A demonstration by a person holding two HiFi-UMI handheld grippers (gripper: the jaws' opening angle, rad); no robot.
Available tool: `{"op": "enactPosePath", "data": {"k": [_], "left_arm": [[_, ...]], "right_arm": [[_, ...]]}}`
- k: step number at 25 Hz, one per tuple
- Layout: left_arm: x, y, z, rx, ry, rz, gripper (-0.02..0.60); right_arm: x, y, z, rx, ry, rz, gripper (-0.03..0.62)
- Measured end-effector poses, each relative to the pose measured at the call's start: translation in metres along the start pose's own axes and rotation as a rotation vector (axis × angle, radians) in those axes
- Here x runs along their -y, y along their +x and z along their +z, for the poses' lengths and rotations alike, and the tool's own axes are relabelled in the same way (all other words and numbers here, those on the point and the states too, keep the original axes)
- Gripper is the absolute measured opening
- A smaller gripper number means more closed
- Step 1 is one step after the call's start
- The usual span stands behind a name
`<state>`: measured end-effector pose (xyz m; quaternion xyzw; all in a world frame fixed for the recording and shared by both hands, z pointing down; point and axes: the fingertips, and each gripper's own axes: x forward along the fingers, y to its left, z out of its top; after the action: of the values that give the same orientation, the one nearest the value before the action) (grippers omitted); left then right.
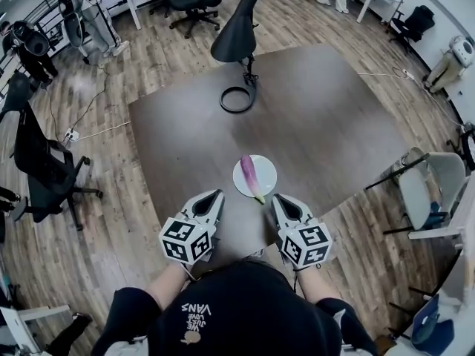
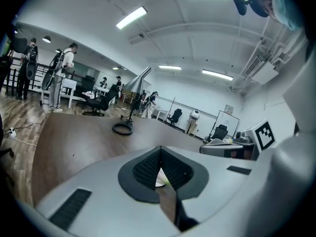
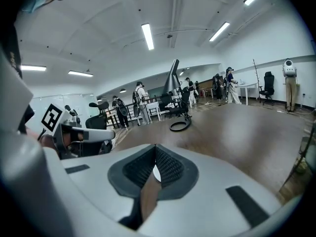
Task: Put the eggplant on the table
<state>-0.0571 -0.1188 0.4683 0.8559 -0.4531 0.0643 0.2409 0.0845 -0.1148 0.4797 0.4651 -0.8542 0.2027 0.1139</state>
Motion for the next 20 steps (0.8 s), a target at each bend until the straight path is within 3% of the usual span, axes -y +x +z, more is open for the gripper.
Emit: {"op": "enactPosePath", "data": {"k": [20], "left_arm": [[0.003,-0.004,-0.011,-0.005,-0.016,0.015,0.011]], "right_arm": [[0.016,-0.007,-0.008,-0.013,0.061,-0.045,0.018]]}}
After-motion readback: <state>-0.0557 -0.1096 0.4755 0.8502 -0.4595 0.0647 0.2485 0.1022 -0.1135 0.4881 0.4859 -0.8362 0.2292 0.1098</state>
